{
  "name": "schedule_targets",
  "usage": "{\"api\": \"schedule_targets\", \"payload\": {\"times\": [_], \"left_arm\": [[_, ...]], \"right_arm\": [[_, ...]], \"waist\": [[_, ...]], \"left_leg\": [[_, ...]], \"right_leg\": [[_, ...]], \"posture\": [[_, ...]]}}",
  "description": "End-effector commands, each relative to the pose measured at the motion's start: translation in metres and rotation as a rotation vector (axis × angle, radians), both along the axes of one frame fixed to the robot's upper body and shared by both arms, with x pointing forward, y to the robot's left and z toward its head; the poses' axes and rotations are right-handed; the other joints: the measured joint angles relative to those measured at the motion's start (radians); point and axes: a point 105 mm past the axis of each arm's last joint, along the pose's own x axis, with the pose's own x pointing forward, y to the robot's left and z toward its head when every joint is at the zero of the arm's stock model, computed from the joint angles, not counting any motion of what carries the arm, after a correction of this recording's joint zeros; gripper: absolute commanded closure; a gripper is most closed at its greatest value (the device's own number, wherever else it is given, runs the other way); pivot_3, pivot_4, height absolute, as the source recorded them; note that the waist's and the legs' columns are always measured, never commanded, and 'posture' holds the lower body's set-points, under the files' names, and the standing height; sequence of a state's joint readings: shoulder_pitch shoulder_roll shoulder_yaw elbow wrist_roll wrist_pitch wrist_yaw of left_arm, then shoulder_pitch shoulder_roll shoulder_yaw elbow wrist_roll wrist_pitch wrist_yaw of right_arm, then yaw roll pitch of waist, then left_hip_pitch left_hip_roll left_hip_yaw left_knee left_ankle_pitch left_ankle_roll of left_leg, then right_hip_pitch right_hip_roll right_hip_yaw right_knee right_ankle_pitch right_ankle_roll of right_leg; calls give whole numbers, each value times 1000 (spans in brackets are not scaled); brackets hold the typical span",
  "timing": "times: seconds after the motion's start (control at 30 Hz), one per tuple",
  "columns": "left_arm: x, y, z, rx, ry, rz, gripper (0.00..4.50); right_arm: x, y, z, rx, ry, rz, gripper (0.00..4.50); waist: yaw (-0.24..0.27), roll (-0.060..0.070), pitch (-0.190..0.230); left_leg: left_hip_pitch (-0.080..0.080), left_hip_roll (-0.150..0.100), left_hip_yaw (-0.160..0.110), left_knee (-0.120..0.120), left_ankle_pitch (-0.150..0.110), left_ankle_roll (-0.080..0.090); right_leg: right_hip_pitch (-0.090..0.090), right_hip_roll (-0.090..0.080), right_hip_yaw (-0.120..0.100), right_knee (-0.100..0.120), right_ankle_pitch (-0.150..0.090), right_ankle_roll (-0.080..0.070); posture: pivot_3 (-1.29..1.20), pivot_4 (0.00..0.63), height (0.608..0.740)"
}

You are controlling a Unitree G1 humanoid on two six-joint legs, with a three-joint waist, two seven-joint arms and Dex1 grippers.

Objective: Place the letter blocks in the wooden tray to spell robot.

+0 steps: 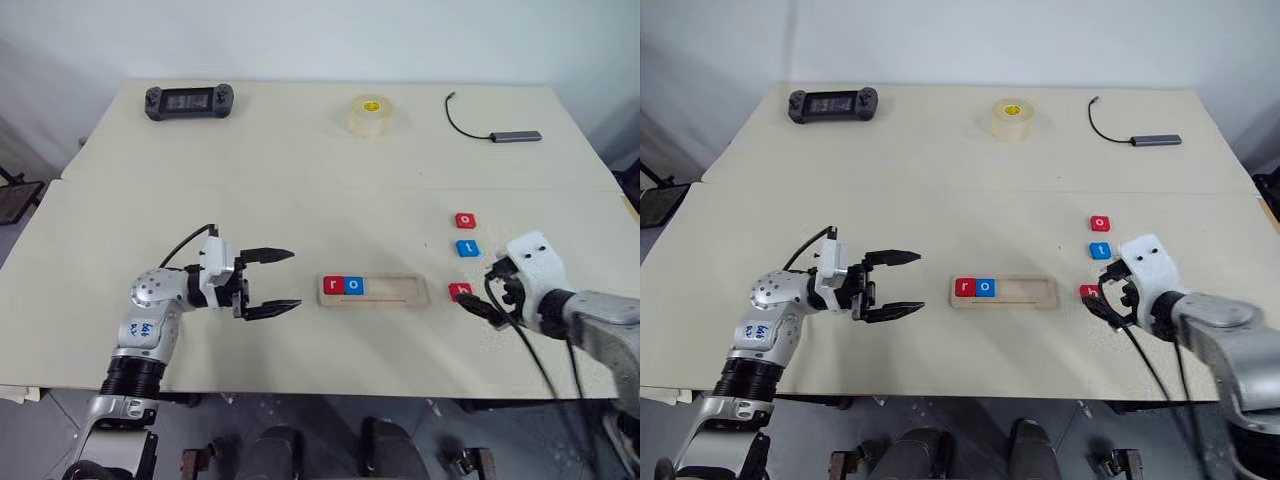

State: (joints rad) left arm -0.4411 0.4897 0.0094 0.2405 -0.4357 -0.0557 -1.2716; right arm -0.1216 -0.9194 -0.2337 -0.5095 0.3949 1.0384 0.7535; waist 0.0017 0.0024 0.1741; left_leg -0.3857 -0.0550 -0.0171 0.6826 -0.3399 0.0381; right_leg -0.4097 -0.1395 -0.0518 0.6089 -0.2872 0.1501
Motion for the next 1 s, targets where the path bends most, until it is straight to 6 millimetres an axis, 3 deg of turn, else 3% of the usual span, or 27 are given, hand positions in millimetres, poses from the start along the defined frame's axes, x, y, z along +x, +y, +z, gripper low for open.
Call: {"api": "schedule_targets", "payload": {"times": [0.03, 0.3, 0.5, 0.63, 0.73, 1.0], "left_arm": [[-4, 0, 7, 14, -49, -25, 0], [-3, 3, 7, 45, -79, 25, 0], [-5, 14, -6, 185, -123, 68, 0], [-5, 18, -6, 195, -129, 91, 0], [-8, 18, -6, 191, -127, 90, 0], [-12, 18, -5, 183, -121, 94, 0]], "right_arm": [[-11, 16, 12, 51, -62, 431, 19], [28, 0, -8, -57, -59, 608, 19], [45, -9, -22, -117, -20, 651, 19], [52, -15, -25, -122, -3, 645, 19], [55, -18, -26, -125, 2, 639, 523], [56, -33, -30, -150, 59, 617, 523]], "waist": [[-1, -1, 1], [-5, -2, 1], [-2, -2, 1], [-2, -2, 1], [-3, -2, 1], [-2, -2, 1]], "left_leg": [[0, 0, 0, 0, 0, 0], [2, 2, 2, 2, 2, -1], [0, 0, 0, 2, 2, -1], [0, 0, -1, 2, 2, -1], [0, 0, -1, 2, 2, -1], [0, 0, -1, 3, 2, -1]], "right_leg": [[0, 0, 0, 0, 0, 1], [2, 0, 0, -1, 2, 3], [1, -2, -1, -2, 2, 3], [1, -3, -2, -3, 2, 3], [1, -3, -2, -2, 2, 3], [2, -3, -3, -2, 2, 3]], "posture": [[0, 150, 740], [0, 150, 740], [0, 150, 740], [0, 150, 740], [0, 150, 740], [0, 150, 740]]}}
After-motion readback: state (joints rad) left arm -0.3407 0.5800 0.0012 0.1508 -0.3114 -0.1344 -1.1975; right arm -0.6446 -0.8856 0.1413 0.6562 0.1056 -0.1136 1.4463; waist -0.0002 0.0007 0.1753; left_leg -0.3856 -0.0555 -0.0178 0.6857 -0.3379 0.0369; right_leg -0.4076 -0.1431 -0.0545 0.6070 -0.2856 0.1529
